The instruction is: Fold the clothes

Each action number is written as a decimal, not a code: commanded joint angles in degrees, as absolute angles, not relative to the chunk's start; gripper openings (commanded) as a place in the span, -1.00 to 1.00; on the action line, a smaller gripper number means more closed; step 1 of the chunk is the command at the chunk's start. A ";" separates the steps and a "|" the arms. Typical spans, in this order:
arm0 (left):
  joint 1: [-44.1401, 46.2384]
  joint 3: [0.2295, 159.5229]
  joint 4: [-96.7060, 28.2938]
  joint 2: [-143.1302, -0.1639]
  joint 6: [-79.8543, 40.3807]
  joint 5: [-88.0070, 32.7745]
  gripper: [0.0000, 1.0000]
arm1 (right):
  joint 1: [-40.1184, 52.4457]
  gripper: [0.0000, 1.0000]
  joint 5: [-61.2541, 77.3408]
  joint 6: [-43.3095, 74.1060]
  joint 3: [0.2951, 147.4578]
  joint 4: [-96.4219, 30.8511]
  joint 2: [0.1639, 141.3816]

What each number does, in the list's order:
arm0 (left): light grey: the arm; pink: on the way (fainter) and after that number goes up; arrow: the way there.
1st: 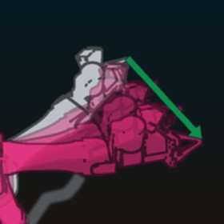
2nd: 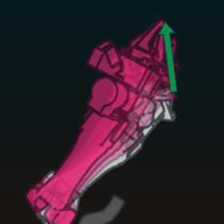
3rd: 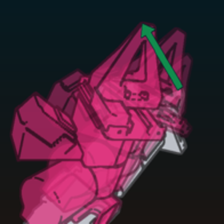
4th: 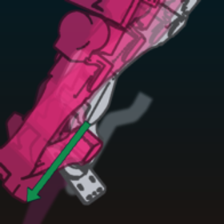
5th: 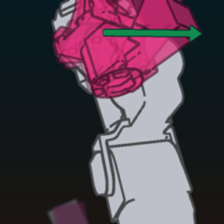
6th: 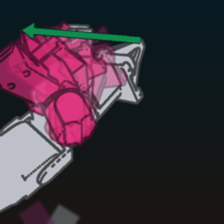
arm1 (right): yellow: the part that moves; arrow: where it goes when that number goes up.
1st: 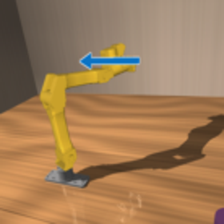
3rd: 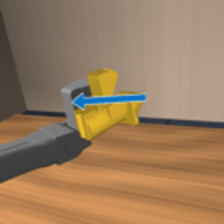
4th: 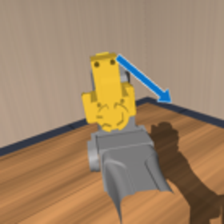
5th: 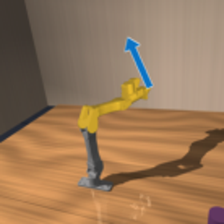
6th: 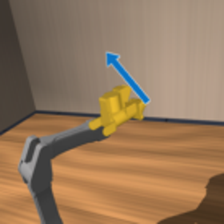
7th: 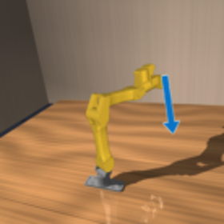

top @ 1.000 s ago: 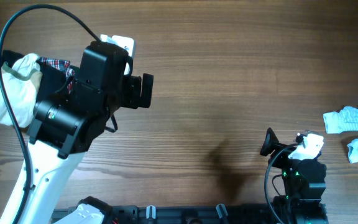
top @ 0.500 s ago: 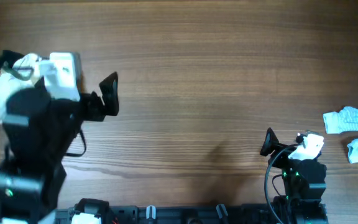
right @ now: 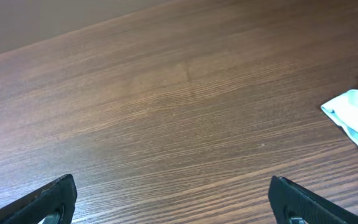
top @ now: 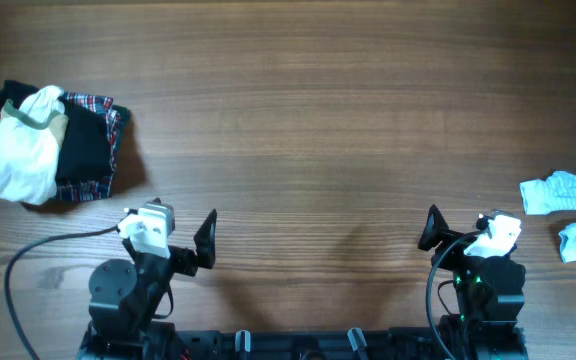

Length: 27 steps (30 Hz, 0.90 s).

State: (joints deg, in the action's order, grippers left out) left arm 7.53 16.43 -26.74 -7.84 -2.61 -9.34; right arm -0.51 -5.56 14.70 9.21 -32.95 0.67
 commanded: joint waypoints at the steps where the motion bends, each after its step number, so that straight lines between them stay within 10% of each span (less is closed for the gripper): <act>1: 7.27 11.55 -25.63 -3.86 -2.17 -10.02 1.00 | -0.27 0.99 -5.06 15.14 9.04 -32.64 0.21; 27: 10.07 7.18 -24.21 -0.16 -2.11 -9.17 0.99 | -0.27 0.99 -5.06 15.16 9.04 -32.64 0.21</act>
State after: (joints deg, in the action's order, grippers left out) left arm 9.80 7.44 -24.40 -0.80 -2.61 -9.30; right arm -0.51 -5.56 14.70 9.21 -32.93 0.67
